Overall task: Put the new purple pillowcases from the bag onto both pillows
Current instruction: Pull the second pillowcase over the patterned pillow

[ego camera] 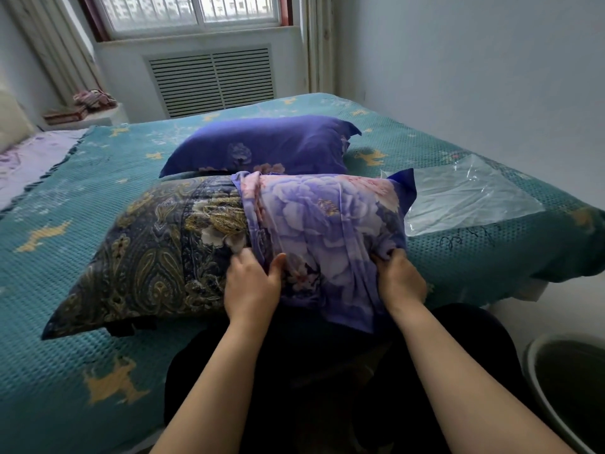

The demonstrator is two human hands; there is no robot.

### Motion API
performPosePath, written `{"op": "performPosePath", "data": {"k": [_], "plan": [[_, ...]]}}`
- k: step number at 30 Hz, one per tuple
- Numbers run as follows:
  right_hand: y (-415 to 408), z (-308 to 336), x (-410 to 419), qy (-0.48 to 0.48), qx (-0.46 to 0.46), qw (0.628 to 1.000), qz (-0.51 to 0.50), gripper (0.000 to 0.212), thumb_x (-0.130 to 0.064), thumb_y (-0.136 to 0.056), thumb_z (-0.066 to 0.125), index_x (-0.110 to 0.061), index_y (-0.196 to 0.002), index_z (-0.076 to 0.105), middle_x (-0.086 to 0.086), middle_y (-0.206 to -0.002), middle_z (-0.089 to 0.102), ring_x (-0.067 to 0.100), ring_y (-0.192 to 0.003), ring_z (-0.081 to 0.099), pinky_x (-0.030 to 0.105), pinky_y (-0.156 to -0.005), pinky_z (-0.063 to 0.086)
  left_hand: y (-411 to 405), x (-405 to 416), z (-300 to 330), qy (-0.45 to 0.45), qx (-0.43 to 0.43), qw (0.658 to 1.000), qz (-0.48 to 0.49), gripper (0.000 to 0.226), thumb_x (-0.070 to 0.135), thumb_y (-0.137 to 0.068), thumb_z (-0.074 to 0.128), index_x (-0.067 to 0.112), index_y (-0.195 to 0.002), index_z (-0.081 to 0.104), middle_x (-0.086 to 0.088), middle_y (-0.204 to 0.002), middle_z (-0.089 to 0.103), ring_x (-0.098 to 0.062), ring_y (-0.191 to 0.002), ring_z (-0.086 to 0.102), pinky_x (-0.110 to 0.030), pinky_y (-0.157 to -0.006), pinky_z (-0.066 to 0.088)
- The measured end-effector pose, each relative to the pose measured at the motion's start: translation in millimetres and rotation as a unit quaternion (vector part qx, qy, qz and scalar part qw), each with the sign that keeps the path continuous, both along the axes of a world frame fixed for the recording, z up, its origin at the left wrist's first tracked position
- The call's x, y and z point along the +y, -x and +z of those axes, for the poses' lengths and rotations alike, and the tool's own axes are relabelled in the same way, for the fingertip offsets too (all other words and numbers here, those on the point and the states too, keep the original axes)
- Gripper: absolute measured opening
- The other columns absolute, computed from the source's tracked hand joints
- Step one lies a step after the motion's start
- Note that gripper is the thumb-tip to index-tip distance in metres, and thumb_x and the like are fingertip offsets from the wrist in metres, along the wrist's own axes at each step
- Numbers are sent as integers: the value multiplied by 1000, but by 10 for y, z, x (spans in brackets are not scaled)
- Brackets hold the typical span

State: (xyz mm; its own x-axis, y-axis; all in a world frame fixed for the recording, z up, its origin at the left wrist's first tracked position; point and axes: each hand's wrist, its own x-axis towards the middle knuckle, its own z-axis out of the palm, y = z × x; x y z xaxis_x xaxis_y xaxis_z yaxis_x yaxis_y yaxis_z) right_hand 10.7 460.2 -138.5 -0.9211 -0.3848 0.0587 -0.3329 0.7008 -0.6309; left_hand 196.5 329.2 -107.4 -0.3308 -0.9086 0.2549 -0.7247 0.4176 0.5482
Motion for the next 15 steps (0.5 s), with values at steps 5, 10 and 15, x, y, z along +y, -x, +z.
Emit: {"op": "performPosePath", "data": {"k": [5, 10, 15], "plan": [[111, 159, 0, 62, 42, 997, 6, 42, -45, -92, 50, -4, -102, 51, 27, -106, 64, 42, -98, 61, 42, -75, 43, 140, -149, 98, -232, 289, 925, -88, 30, 45, -90, 57, 16, -81, 62, -6, -87, 69, -27, -89, 67, -41, -82, 53], [319, 514, -146, 124, 66, 990, -10, 49, -49, -89, 54, -3, -103, 53, 26, -106, 63, 43, -100, 58, 41, -76, 42, -124, -323, 101, -304, 297, 904, -54, 40, 40, -96, 48, 7, -85, 66, -8, -84, 68, -21, -77, 64, -37, -81, 52], [403, 798, -355, 152, 64, 986, 8, 56, -56, -88, 52, -3, -105, 55, 23, -109, 63, 41, -102, 58, 40, -78, 42, -462, -401, 11, -276, 339, 899, -23, 26, 27, -97, 51, 12, -79, 64, -6, -77, 65, -21, -76, 60, -33, -74, 48]]}}
